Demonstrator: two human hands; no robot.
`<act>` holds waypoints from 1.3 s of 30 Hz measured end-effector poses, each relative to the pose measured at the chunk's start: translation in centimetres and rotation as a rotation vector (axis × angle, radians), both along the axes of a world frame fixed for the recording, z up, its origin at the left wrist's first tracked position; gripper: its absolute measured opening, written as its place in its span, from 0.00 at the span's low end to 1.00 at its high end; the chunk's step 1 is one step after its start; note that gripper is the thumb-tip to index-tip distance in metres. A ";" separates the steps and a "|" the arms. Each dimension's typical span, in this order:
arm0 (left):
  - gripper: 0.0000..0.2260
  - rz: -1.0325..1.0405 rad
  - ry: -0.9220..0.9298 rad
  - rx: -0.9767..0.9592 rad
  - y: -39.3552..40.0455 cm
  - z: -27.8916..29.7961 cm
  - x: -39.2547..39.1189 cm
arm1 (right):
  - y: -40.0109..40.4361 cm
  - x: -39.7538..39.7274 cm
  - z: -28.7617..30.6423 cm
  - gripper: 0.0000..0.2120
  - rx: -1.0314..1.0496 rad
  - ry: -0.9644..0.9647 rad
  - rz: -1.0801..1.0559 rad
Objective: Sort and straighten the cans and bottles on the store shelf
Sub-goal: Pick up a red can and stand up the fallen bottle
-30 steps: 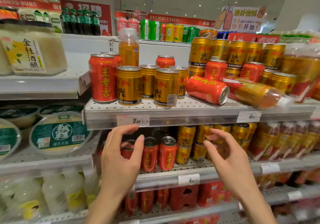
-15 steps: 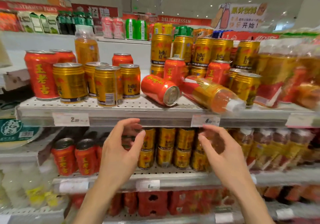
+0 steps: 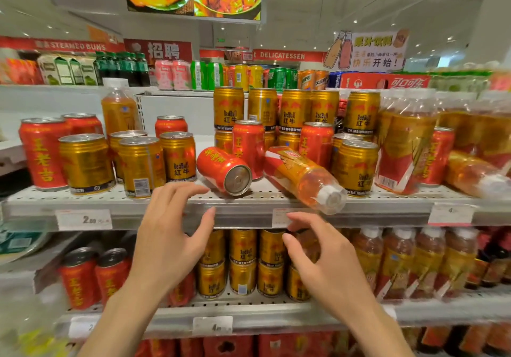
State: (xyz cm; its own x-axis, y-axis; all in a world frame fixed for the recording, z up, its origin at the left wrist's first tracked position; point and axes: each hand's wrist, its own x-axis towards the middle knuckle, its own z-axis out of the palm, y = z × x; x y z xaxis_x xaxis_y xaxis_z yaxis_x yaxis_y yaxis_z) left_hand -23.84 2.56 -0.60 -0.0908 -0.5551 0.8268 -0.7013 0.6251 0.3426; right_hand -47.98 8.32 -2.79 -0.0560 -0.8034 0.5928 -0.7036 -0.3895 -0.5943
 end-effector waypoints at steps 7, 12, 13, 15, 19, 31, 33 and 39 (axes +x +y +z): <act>0.12 0.036 -0.254 0.032 -2.5 0.8 3.3 | -2.4 3.8 2.1 0.14 -0.180 0.145 0.025; 0.10 -0.018 -0.245 0.061 -3.4 0.9 4.5 | -4.8 5.8 3.6 0.21 -0.247 0.202 -0.029; 0.10 -0.027 -0.240 0.064 -3.6 0.9 4.6 | -5.2 6.0 3.9 0.24 -0.243 0.212 -0.040; 0.10 -0.043 -0.233 0.062 -3.9 0.9 4.8 | -6.0 6.5 4.5 0.29 -0.217 0.222 -0.055; 0.11 -0.040 -0.228 0.052 -4.2 0.9 4.7 | -7.4 7.3 4.8 0.35 -0.155 0.215 -0.061; 0.14 -0.004 -0.190 0.058 -4.3 0.6 4.0 | -8.5 7.4 9.5 0.25 -0.194 -0.012 0.017; 0.14 0.004 -0.191 0.061 -4.3 0.6 3.9 | -9.0 7.8 10.3 0.22 -0.195 0.016 0.019; 0.15 0.011 -0.183 0.059 -4.4 0.6 3.8 | -11.0 8.4 11.6 0.24 -0.121 0.171 -0.043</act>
